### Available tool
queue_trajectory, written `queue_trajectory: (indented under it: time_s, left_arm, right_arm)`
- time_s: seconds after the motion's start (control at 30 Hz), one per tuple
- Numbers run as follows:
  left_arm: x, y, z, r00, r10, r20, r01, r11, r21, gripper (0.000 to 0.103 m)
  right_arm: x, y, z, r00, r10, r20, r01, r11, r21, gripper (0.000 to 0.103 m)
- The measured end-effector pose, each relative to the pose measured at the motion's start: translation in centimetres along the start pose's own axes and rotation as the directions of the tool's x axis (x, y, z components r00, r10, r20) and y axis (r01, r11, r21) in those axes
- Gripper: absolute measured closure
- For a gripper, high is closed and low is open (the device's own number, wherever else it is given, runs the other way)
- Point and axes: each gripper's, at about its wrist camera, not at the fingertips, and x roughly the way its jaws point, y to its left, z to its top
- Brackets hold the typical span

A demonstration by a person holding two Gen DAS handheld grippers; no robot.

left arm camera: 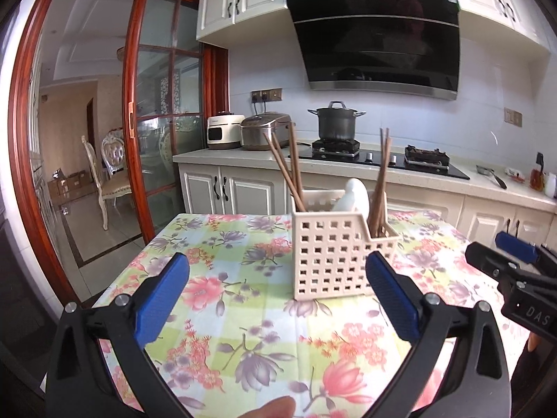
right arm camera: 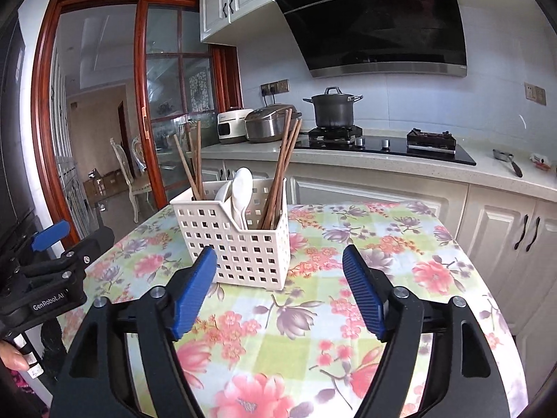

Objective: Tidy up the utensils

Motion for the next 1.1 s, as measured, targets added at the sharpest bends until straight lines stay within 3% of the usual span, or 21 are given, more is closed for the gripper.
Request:
queue_trajectory:
  time_s: [0.27,1.1]
  left_arm:
    - [-1.2,-1.3,-0.4,1.0,-0.022,0.011,0.021,0.998,0.063,0.005]
    - [-2.1,-0.6,0.2,0.999,-0.048,-0.02,0.049,0.998,0.049,0.005]
  right_arm:
    - [-1.3,-0.1,0.7,1.0,-0.016,0.003,0.016,1.0,-0.02,0.023]
    - [-1.8,0.3,1.2,0.999,-0.033,0.008,0.034,0.997,-0.065,0.019]
